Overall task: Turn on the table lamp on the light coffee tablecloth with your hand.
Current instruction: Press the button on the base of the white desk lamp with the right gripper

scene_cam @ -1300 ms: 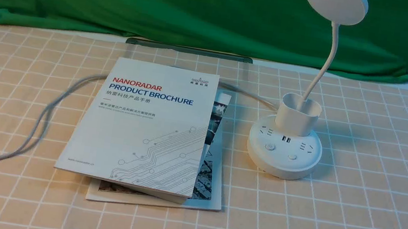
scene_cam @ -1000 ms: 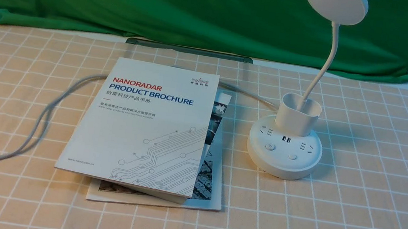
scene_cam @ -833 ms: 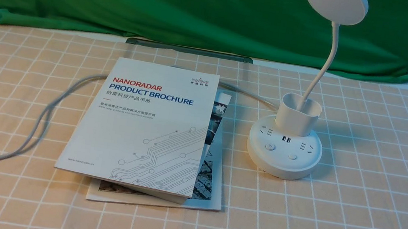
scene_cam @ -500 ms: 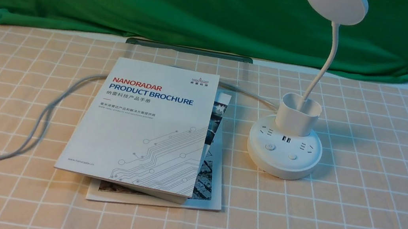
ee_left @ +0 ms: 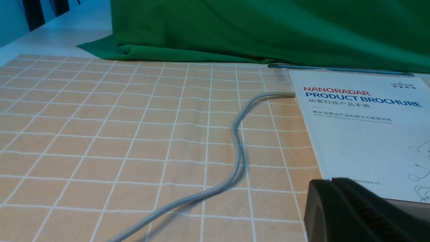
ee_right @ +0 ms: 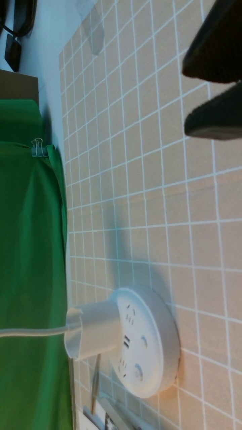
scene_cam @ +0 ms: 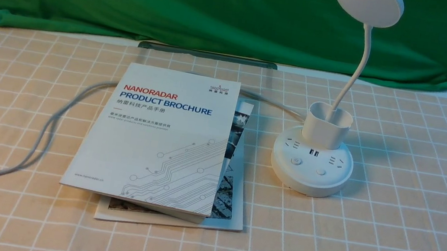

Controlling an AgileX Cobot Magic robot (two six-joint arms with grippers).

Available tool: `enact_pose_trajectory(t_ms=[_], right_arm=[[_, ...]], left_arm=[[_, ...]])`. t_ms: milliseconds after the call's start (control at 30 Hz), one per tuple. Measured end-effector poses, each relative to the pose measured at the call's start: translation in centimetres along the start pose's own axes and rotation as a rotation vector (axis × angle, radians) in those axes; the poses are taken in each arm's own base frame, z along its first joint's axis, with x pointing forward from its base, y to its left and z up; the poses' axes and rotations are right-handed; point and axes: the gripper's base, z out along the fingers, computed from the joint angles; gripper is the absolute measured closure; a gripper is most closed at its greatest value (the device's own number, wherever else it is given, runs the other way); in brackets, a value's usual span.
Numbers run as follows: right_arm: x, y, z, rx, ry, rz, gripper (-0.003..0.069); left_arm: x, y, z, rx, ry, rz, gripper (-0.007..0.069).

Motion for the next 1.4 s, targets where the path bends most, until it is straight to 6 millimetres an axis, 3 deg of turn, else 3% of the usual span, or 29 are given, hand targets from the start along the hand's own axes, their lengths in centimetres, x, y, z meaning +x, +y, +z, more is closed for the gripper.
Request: enact_pose_trajectory(t_ms=[400,533,633,767,900,1100,1200,1300,1367,1400], right_arm=[[0.0,0.0,0.0,-0.001,0.0,0.047,0.0421],[-0.1,0.3,0.0,-0.033,-0.004,0.384,0.0421],[-0.4,0.6,0.0,-0.083,-0.003,0.948,0.0421],[-0.4,0.7,0.0,-0.093,0.008,1.142,0.0421],[-0.4,0.7,0.0,-0.087,0.002,1.108,0.0421],[-0.5,0.6,0.0,-0.092,-0.016,0.926,0.0421],[-1.5,0.8,-0.3,-0.128,-0.051,0.797,0.0421],[-5.5,1.1,-1.6,-0.194,-0.172,0.528,0.0445],[-9.1,1.5,-2.2,-0.215,-0.208,0.315,0.0554],[-9.8,1.6,-2.2,-0.217,-0.205,0.299,0.0562]], left_arm=[[0.0,0.0,0.0,0.0,-0.001,0.0,0.0603],[0.0,0.0,0.0,0.0,-0.001,0.0,0.0603],[0.0,0.0,0.0,0.0,-0.001,0.0,0.0603],[0.0,0.0,0.0,0.0,-0.001,0.0,0.0603],[0.0,0.0,0.0,0.0,-0.001,0.0,0.0603],[0.0,0.0,0.0,0.0,-0.001,0.0,0.0603],[0.0,0.0,0.0,0.0,-0.001,0.0,0.0603],[0.0,0.0,0.0,0.0,-0.002,0.0,0.0603],[0.0,0.0,0.0,0.0,-0.002,0.0,0.0603],[0.0,0.0,0.0,0.0,-0.002,0.0,0.0603]])
